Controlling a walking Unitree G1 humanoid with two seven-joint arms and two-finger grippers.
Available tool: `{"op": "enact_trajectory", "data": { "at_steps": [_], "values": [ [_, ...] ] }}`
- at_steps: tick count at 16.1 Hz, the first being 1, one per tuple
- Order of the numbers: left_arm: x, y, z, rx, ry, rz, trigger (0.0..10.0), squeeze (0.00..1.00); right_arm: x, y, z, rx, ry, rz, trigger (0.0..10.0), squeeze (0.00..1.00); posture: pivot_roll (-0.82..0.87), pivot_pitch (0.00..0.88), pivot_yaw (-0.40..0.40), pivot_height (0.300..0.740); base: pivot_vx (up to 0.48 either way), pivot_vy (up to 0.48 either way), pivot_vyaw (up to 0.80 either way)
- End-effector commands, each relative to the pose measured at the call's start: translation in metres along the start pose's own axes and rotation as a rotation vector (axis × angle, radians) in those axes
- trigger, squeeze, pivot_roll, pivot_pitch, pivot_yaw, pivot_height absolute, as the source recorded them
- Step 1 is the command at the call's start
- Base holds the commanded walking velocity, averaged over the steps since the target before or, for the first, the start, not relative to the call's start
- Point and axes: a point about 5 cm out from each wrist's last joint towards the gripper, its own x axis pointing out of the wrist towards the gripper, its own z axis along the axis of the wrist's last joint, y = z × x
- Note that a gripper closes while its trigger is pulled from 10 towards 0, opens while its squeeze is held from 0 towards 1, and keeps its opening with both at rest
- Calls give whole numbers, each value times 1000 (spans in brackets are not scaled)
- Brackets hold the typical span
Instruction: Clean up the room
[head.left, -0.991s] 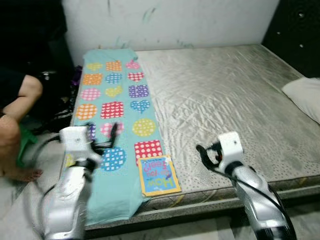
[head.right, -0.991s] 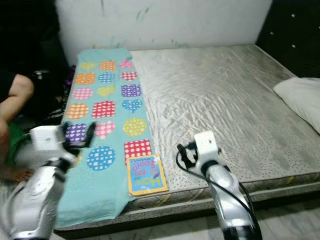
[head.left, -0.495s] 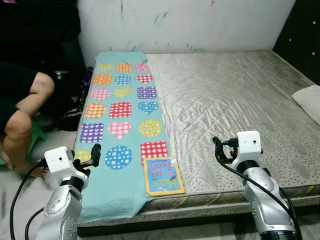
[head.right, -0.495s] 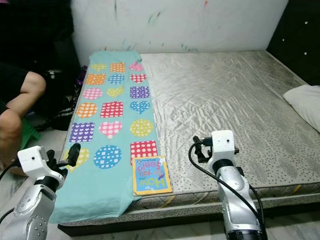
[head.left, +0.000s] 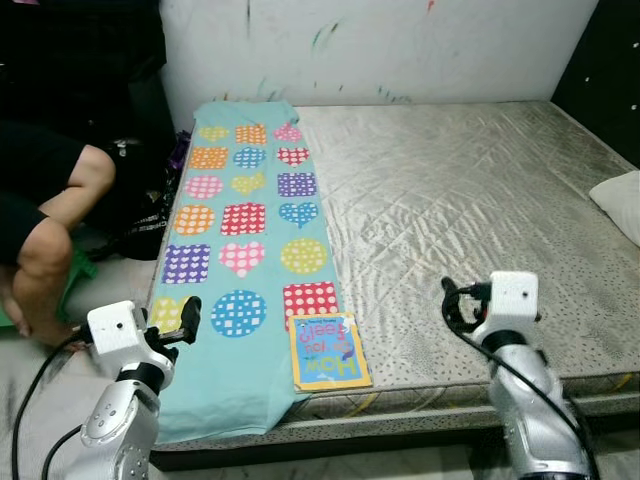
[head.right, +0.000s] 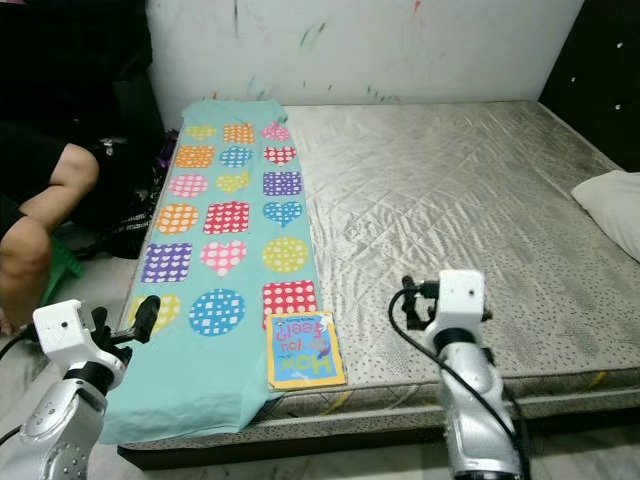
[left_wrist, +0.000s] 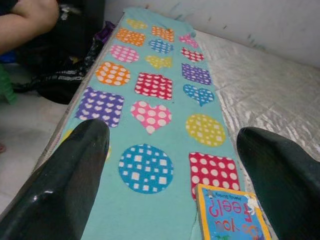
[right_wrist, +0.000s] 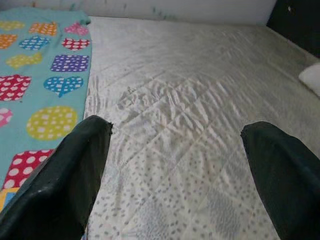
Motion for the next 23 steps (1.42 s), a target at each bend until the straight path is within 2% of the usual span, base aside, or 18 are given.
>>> {"op": "enact_trajectory", "data": {
  "at_steps": [1,4,5,6,7,8,9,10,13,15,17,22,23],
  "values": [
    [0,-5,5,2,-13,-27,10000,0,-2,-4,3,0,-13,-20,10000,0,-52,22,11,740,0,0,-800],
    [-1,-8,5,52,-51,-58,10000,0,-4,-6,6,3,-27,-26,10000,0,-60,35,6,740,0,0,-800],
    [-2,-9,5,46,-59,-79,10000,0,-5,-6,9,-39,-47,-27,10000,0,-59,42,0,740,0,0,0],
    [-2,-9,4,33,-49,-77,10000,0,-5,-6,9,-31,-48,-30,10000,0,-59,42,-1,740,0,0,0],
    [-4,-6,-7,-24,31,-52,10000,0,-6,-8,10,-23,-65,-57,10000,0,-59,51,-7,740,0,0,0],
    [-6,-4,-11,-46,53,-32,10000,0,-6,-8,10,41,-71,-68,10000,0,-60,55,-8,740,0,0,0],
    [-7,-4,-12,-45,56,-34,10000,0,-7,-9,11,54,-78,-74,10000,0,-60,59,-9,740,0,0,0],
    [-8,-4,-13,-33,62,-36,10000,0,-7,-9,14,2,-106,-63,10000,0,-59,63,-10,740,0,0,0],
    [-8,-7,-9,-35,36,-59,10000,0,-11,-3,18,16,-156,-33,10000,0,-62,71,-7,740,0,0,0],
    [-6,-8,7,4,-97,-71,10000,0,-13,-1,19,48,-173,-11,10000,0,-61,74,-6,740,0,0,0],
    [-4,-5,18,-3,-187,-41,10000,0,-14,1,22,46,-199,-2,10000,0,-62,75,-5,740,0,0,0],
    [-4,-10,13,31,-184,-55,10000,0,-12,4,17,40,-174,11,10000,0,-58,73,-6,740,0,0,0],
    [-3,-8,7,13,-141,-34,10000,0,-11,3,13,51,-145,-1,10000,0,-58,72,-6,740,0,0,0]
  ]
}}
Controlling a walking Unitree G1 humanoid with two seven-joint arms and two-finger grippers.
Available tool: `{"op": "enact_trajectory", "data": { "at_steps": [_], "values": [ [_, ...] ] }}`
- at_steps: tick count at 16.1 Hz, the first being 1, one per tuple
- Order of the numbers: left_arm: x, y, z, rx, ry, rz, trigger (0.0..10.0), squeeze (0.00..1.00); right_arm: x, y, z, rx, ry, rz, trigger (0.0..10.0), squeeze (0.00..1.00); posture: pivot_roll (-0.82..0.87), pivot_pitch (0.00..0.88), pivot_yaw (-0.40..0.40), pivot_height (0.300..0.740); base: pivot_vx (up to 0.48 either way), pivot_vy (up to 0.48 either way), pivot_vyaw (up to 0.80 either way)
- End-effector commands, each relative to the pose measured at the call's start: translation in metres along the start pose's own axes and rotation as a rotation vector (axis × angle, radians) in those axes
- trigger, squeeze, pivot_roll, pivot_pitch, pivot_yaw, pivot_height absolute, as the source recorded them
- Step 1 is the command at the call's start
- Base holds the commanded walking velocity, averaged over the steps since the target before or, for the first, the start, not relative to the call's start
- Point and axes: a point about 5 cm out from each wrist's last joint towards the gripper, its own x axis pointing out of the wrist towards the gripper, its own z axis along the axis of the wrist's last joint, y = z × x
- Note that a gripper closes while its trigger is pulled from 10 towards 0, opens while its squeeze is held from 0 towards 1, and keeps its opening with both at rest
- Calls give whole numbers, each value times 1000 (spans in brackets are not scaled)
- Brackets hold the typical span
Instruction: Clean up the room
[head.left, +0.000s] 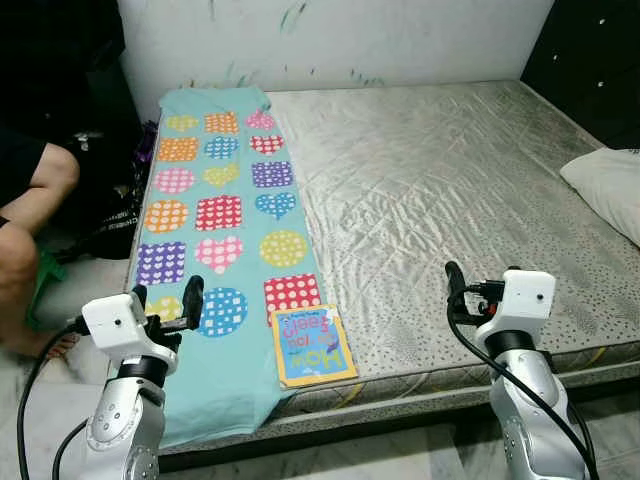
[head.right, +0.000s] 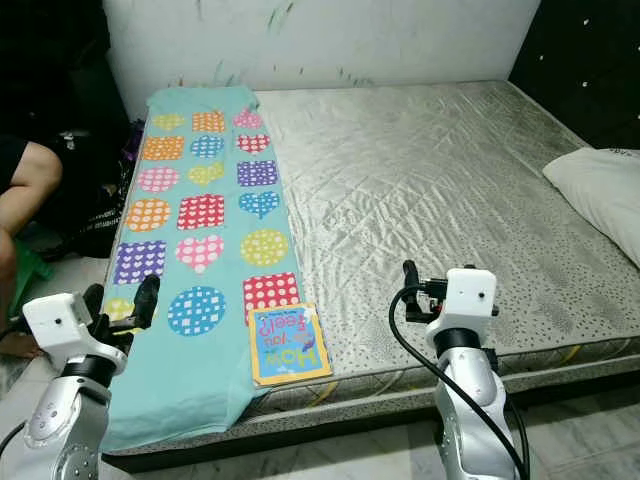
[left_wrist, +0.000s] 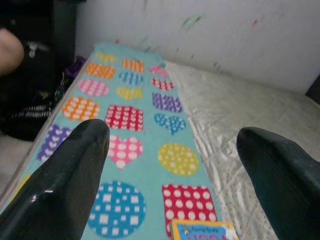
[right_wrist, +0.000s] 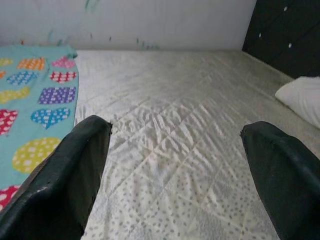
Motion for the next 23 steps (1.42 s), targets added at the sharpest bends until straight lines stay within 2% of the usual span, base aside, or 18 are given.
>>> {"op": "enact_trajectory", "data": {
  "at_steps": [1,6,14,21,23],
  "values": [
    [-1,5,-8,-22,52,32,10000,0,1,-2,-5,14,35,-15,10000,0,-58,73,-5,740,0,0,0],
    [2,3,-9,-11,62,5,10000,0,2,-4,-8,5,56,-32,10000,0,-59,74,-3,740,0,0,-560],
    [5,0,-7,-9,43,-29,10000,0,7,0,-4,-19,40,0,10000,0,-55,66,-9,740,0,0,0],
    [5,-1,-7,-8,42,-44,10000,0,8,1,-3,-25,32,8,10000,0,-55,64,-8,740,288,0,0],
    [5,-1,-8,-6,48,-36,10000,0,8,2,-4,-24,32,10,10000,0,-53,67,-8,740,0,0,0]
  ]
}}
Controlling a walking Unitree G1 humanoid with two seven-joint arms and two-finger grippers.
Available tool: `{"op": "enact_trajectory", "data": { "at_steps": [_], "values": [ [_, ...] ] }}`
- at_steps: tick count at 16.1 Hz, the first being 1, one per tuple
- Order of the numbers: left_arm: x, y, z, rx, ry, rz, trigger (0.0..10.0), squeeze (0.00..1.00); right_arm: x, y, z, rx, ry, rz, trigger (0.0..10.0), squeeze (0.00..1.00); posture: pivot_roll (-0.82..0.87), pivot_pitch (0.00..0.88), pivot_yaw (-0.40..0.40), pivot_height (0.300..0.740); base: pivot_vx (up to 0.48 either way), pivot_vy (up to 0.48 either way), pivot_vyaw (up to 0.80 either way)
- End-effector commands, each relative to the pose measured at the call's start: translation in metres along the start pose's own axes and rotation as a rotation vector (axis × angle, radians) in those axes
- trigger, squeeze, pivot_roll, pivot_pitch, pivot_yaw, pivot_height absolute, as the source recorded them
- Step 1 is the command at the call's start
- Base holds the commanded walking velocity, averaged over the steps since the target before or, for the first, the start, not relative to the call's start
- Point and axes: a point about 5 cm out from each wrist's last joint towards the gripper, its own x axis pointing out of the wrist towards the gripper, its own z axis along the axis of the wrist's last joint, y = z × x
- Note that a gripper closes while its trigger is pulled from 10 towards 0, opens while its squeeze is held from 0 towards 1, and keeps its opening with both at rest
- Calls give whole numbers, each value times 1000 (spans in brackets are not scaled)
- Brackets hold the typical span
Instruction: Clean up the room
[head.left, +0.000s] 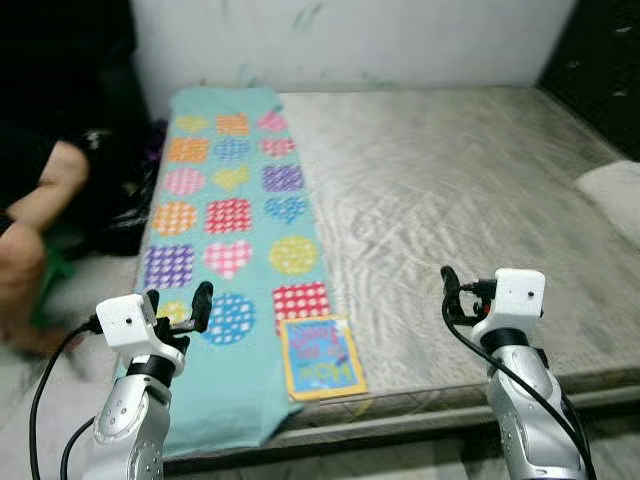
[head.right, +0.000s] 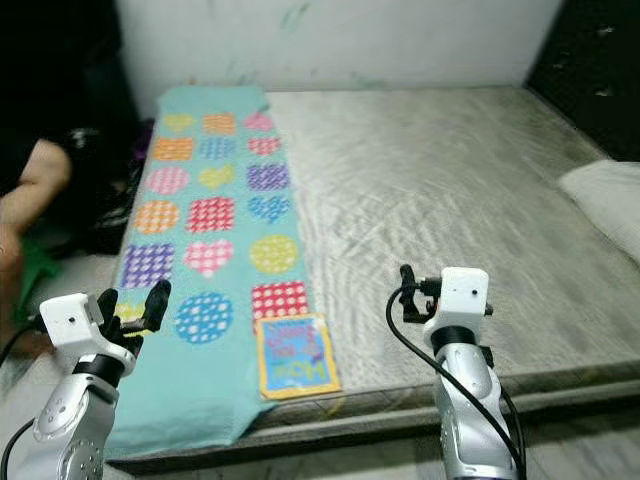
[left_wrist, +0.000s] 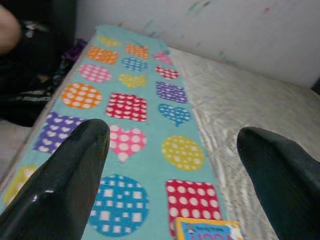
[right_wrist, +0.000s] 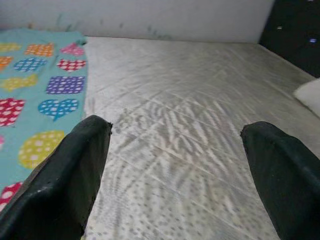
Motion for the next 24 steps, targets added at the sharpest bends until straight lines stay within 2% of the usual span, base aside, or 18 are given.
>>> {"op": "enact_trajectory", "data": {
  "at_steps": [1,11,16,20,24],
  "values": [
    [-1,3,-3,8,18,6,10000,0,1,2,-1,-7,0,5,10000,0,-53,67,-8,740,0,0,0],
    [0,4,-4,6,31,19,10000,0,2,7,0,-23,7,34,10000,0,-55,80,-9,740,0,0,0],
    [2,4,-2,2,30,23,10000,0,3,12,2,-32,7,70,10000,0,-55,109,-10,740,0,0,0],
    [-2,4,-1,4,33,27,10000,0,1,11,0,-34,24,81,10000,0,-50,145,-12,740,0,0,0],
    [-4,2,0,3,39,25,10000,0,0,11,0,-38,28,91,10000,0,-48,154,-12,709,0,0,0]
  ]
}}
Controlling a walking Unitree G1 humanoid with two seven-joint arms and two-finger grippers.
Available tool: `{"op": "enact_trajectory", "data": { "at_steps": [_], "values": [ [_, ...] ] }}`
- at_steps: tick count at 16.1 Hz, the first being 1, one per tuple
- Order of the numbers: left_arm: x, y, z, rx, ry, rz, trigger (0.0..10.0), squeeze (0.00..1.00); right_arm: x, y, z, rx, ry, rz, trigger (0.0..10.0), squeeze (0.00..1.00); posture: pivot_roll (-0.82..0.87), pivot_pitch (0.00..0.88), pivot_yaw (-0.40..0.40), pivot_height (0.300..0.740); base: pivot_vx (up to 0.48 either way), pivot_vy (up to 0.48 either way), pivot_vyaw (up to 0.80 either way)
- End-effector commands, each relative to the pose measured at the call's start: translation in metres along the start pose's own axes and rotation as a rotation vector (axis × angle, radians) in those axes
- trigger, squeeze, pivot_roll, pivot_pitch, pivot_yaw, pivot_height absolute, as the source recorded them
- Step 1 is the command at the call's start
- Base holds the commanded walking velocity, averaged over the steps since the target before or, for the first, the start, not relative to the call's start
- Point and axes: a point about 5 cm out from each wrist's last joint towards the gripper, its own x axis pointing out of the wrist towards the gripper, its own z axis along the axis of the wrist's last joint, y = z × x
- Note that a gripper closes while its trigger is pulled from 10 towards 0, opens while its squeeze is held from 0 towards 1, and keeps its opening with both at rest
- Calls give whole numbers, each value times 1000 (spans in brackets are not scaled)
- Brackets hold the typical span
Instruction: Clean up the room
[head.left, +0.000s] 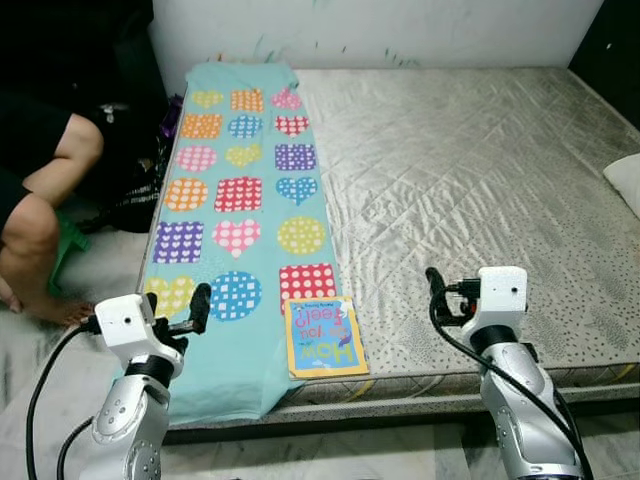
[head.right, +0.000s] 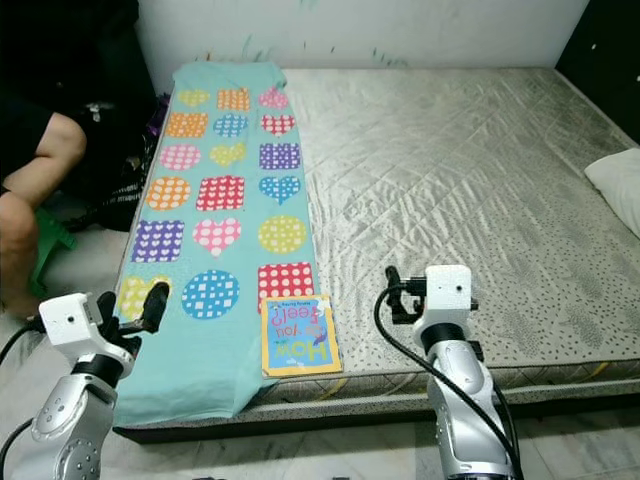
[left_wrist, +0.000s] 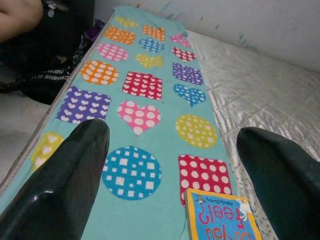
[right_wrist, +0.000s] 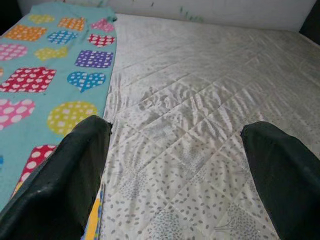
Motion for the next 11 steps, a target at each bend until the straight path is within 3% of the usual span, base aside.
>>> {"op": "enact_trajectory", "data": {
  "at_steps": [1,4,11],
  "values": [
    [-3,0,0,5,7,0,10000,0,-2,0,1,-4,0,5,10000,0,-47,154,-12,700,0,0,0],
    [-3,0,1,9,9,15,10000,0,-1,1,2,-11,-3,14,10000,0,-48,150,-10,666,0,0,0],
    [-2,1,0,13,13,18,10000,0,0,3,3,-15,-12,34,10000,0,-47,140,-15,656,0,0,0]
  ]
}}
